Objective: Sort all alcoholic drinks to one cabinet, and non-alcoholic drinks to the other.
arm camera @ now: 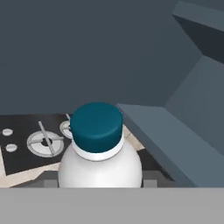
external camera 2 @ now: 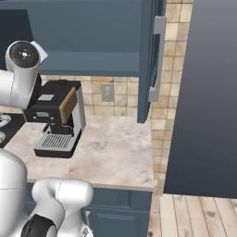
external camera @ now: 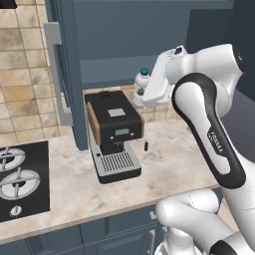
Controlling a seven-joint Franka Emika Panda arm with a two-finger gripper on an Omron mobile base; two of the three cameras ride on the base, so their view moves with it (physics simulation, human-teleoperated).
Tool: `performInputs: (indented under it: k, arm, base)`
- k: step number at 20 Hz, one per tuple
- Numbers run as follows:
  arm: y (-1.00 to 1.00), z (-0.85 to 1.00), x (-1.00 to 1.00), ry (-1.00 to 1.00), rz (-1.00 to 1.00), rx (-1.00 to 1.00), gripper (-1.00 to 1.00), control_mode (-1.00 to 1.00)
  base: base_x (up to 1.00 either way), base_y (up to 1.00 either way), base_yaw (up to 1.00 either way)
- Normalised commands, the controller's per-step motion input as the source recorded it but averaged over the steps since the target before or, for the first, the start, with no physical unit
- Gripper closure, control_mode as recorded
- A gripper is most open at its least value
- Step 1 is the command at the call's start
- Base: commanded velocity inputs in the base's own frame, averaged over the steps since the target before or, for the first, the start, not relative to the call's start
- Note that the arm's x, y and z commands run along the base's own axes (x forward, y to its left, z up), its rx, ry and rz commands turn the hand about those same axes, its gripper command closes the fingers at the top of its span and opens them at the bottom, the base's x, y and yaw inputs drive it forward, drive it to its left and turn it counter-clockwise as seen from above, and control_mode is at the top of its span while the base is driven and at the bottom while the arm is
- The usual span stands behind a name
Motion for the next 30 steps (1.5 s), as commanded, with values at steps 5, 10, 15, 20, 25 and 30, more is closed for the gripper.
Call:
performInputs:
  k: [5,10,15,20,25,30]
  arm:
    - [-0.20,0.06,0.00,0.00,-0.01,0.11,1.00,-1.00]
    - [-0.05,0.01,0.19,0.00,-0.03,0.13,1.00,-1.00]
    - [0.02,0.17,0.25,0.00,-0.09,0.09,1.00,-1.00]
    - [0.03,0.30,0.16,0.00,-0.09,0.02,1.00,-1.00]
    - [0.00,0.09,0.25,0.01,-0.03,0.05,1.00,-1.00]
    - [0.00,0.00,0.31,0.00,0.00,0.10,1.00,-1.00]
  base:
    - [0.00,0.00,0.00]
    - [0.00,0.00,0.00]
    - [0.00,0.00,0.00]
    - [0.00,0.00,0.00]
    - [0.00,0.00,0.00]
    - [0.00,0.00,0.00]
